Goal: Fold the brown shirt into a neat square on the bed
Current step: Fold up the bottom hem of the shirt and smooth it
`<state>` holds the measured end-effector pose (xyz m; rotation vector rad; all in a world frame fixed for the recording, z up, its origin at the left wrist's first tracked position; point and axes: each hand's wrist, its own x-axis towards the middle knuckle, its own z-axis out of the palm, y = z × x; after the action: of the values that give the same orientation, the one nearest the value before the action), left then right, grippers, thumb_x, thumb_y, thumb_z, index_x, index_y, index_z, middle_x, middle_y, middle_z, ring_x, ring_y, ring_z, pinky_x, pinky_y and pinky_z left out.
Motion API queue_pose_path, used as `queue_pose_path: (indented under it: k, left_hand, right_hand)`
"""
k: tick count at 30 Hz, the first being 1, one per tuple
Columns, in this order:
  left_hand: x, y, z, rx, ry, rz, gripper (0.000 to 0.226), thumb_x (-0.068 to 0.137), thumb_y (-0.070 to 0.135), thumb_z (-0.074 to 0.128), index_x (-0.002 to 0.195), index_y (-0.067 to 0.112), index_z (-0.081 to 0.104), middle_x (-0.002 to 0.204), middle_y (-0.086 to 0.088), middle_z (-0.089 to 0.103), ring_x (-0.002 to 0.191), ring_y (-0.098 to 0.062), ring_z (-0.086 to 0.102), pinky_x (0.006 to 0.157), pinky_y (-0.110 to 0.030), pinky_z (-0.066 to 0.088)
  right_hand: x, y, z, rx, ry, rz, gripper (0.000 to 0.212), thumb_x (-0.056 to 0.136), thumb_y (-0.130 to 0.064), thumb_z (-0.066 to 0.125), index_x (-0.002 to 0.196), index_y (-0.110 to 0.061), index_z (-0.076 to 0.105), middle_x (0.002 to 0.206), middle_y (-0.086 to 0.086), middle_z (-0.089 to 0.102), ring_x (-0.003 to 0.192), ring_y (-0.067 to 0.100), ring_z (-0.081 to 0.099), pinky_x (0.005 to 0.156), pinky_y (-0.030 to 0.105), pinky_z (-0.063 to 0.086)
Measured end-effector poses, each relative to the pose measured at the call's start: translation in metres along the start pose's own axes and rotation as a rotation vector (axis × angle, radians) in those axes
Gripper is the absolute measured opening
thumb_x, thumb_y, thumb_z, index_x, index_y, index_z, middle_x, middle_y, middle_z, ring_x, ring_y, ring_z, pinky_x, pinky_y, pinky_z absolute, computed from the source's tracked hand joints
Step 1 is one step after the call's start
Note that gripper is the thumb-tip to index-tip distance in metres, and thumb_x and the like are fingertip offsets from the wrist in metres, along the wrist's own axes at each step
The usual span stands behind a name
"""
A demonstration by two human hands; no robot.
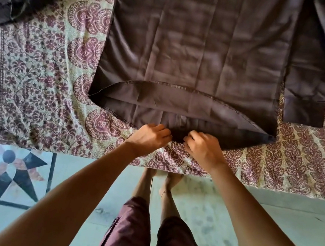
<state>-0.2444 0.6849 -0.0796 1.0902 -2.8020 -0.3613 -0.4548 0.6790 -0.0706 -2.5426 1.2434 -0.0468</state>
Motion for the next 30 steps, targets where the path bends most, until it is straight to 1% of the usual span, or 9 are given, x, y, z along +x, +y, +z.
queue_pose_path:
  k: [5, 8, 12, 14, 17, 23, 26, 29, 30]
  left_hand:
    - [0.009, 0.004, -0.007, -0.04, -0.009, -0.046, 0.008, 0.068, 0.013, 0.058, 0.063, 0.019, 0.059, 0.065, 0.002, 0.058, 0.055, -0.016, 0.057, 0.038, -0.023, 0.036]
    - [0.005, 0.011, -0.004, -0.051, 0.005, -0.057, 0.011, 0.066, 0.012, 0.059, 0.06, 0.021, 0.058, 0.063, 0.004, 0.058, 0.057, -0.016, 0.057, 0.042, -0.024, 0.039]
    - [0.005, 0.019, 0.0, -0.049, 0.032, -0.131, 0.011, 0.066, 0.01, 0.058, 0.061, 0.02, 0.06, 0.063, 0.004, 0.059, 0.057, -0.017, 0.057, 0.049, -0.027, 0.043]
    - [0.003, 0.02, 0.003, -0.079, 0.058, -0.164, 0.008, 0.069, 0.011, 0.061, 0.07, 0.019, 0.064, 0.068, 0.002, 0.062, 0.06, -0.019, 0.059, 0.052, -0.028, 0.046]
    - [0.0, 0.019, 0.008, -0.081, 0.068, -0.177, 0.008, 0.075, 0.017, 0.063, 0.08, 0.019, 0.068, 0.072, 0.002, 0.064, 0.064, -0.019, 0.06, 0.056, -0.029, 0.048]
    - [0.01, 0.025, 0.007, -0.021, 0.121, -0.208, 0.015, 0.071, 0.008, 0.061, 0.06, 0.017, 0.056, 0.059, -0.001, 0.053, 0.052, -0.021, 0.051, 0.05, -0.03, 0.038]
    - [0.01, 0.028, 0.009, -0.024, 0.137, -0.254, 0.013, 0.073, 0.01, 0.061, 0.063, 0.017, 0.057, 0.063, 0.0, 0.055, 0.059, -0.022, 0.052, 0.059, -0.032, 0.036]
    - [0.0, 0.029, 0.016, -0.092, 0.156, -0.343, 0.005, 0.076, 0.015, 0.065, 0.078, 0.019, 0.066, 0.077, 0.001, 0.062, 0.076, -0.019, 0.046, 0.066, -0.031, 0.03]
    - [-0.005, 0.03, 0.018, -0.125, 0.159, -0.374, 0.01, 0.076, 0.015, 0.067, 0.085, 0.019, 0.068, 0.083, 0.0, 0.063, 0.079, -0.019, 0.044, 0.066, -0.031, 0.029]
  right_hand:
    - [0.002, 0.002, -0.003, 0.041, -0.028, -0.005, 0.013, 0.067, -0.021, 0.077, 0.072, -0.014, 0.067, 0.07, 0.003, 0.058, 0.058, 0.021, 0.06, 0.047, 0.028, 0.048]
    - [-0.002, 0.0, -0.001, 0.011, -0.026, -0.002, 0.023, 0.067, -0.028, 0.076, 0.079, -0.012, 0.066, 0.076, 0.004, 0.058, 0.064, 0.022, 0.059, 0.049, 0.03, 0.048]
    - [-0.001, -0.005, 0.005, 0.01, 0.018, 0.056, 0.013, 0.072, -0.014, 0.072, 0.067, -0.012, 0.061, 0.069, 0.005, 0.056, 0.056, 0.024, 0.057, 0.041, 0.029, 0.043]
    - [0.0, -0.004, 0.007, 0.079, 0.066, 0.09, 0.011, 0.076, -0.015, 0.064, 0.066, -0.011, 0.06, 0.068, 0.004, 0.056, 0.057, 0.024, 0.059, 0.04, 0.029, 0.042]
    - [-0.002, -0.002, 0.001, 0.253, 0.15, 0.161, 0.012, 0.077, -0.02, 0.055, 0.072, -0.013, 0.063, 0.072, 0.0, 0.061, 0.065, 0.02, 0.062, 0.047, 0.027, 0.045]
    - [0.0, -0.017, -0.005, 0.389, 0.189, 0.204, 0.011, 0.081, -0.022, 0.053, 0.079, -0.015, 0.062, 0.079, -0.003, 0.062, 0.074, 0.016, 0.059, 0.06, 0.024, 0.042]
    - [0.001, -0.014, 0.0, 0.369, 0.105, 0.221, 0.015, 0.081, -0.025, 0.052, 0.081, -0.014, 0.061, 0.079, -0.001, 0.061, 0.074, 0.019, 0.06, 0.059, 0.028, 0.044]
    - [-0.003, -0.008, 0.005, 0.285, 0.049, 0.2, 0.015, 0.08, -0.024, 0.052, 0.081, -0.012, 0.062, 0.077, 0.003, 0.06, 0.071, 0.025, 0.06, 0.057, 0.033, 0.05]
    - [-0.004, -0.008, 0.007, 0.26, 0.029, 0.18, 0.019, 0.081, -0.026, 0.05, 0.083, -0.013, 0.063, 0.079, 0.003, 0.061, 0.072, 0.025, 0.06, 0.059, 0.034, 0.051]
